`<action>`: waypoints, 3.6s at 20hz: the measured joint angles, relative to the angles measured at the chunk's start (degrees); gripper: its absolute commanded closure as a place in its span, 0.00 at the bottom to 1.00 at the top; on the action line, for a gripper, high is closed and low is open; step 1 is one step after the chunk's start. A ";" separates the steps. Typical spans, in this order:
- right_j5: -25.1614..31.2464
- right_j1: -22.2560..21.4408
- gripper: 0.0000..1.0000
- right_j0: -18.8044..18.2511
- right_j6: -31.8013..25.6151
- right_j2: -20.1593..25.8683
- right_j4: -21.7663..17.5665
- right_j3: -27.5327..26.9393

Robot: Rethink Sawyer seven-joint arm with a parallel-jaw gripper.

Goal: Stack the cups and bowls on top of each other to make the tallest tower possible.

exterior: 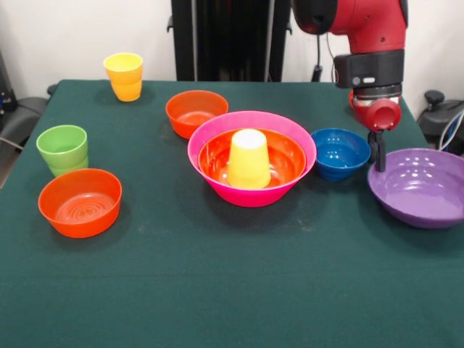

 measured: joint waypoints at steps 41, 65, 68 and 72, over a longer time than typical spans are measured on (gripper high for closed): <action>-0.36 1.37 1.00 0.11 0.00 0.51 -0.45 -0.97; 6.00 -13.41 1.00 -19.15 0.00 22.34 -5.63 12.66; 6.94 -15.69 1.00 -21.09 0.00 25.79 -5.64 14.56; 7.57 -17.87 1.00 -22.82 0.00 28.74 -5.66 15.77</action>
